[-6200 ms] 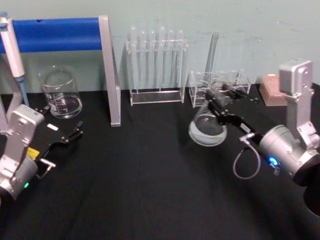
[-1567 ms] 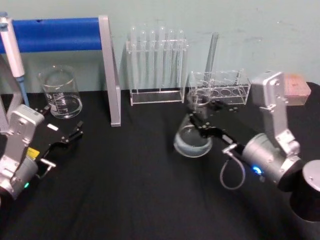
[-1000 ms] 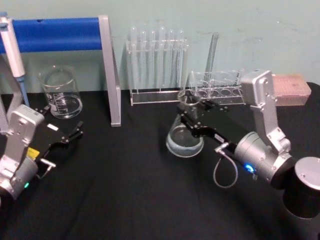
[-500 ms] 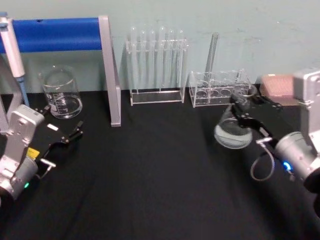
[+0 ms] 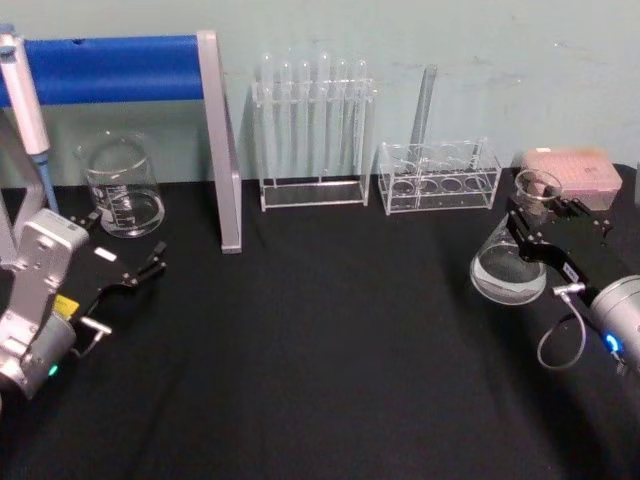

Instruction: Grasp the erlenmeyer flask with one hand, shake it three times, then place it back.

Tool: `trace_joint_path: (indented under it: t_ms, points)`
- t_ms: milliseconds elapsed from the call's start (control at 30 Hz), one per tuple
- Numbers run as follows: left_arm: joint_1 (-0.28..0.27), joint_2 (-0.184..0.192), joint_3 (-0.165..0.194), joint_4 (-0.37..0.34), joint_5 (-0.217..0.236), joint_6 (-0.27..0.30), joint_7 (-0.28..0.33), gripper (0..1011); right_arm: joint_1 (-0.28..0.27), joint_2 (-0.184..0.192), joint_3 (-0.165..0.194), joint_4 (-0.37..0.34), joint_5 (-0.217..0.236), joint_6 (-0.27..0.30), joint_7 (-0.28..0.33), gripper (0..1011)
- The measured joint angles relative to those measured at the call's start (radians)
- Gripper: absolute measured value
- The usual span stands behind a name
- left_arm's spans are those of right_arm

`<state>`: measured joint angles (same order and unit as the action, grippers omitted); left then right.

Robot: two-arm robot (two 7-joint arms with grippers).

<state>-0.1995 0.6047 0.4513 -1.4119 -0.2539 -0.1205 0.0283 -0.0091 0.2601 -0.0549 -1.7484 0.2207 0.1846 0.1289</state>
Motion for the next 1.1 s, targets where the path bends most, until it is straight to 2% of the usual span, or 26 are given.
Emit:
trace_joint_path:
  t_ms: [233, 333, 667, 867, 1100]
  points:
    - [0.000, 0.000, 0.000, 0.000, 0.000, 0.000, 0.000, 1001, 0.018, -0.002, -0.016, 0.015, -0.001, -0.001, 0.037, 448]
    - [0.000, 0.000, 0.000, 0.000, 0.000, 0.000, 0.000, 1001, 0.035, -0.001, -0.040, 0.030, -0.001, -0.003, 0.064, 448]
    - [0.000, 0.000, 0.000, 0.000, 0.000, 0.000, 0.000, 1001, 0.108, 0.014, -0.166, 0.080, 0.018, -0.024, 0.177, 447]
    - [0.000, 0.000, 0.000, 0.000, 0.000, 0.000, 0.000, 1001, 0.135, 0.023, -0.212, 0.096, 0.038, -0.036, 0.221, 448]
    - [0.000, 0.000, 0.000, 0.000, 0.000, 0.000, 0.000, 1001, 0.145, 0.034, -0.236, 0.099, 0.056, -0.046, 0.235, 447]
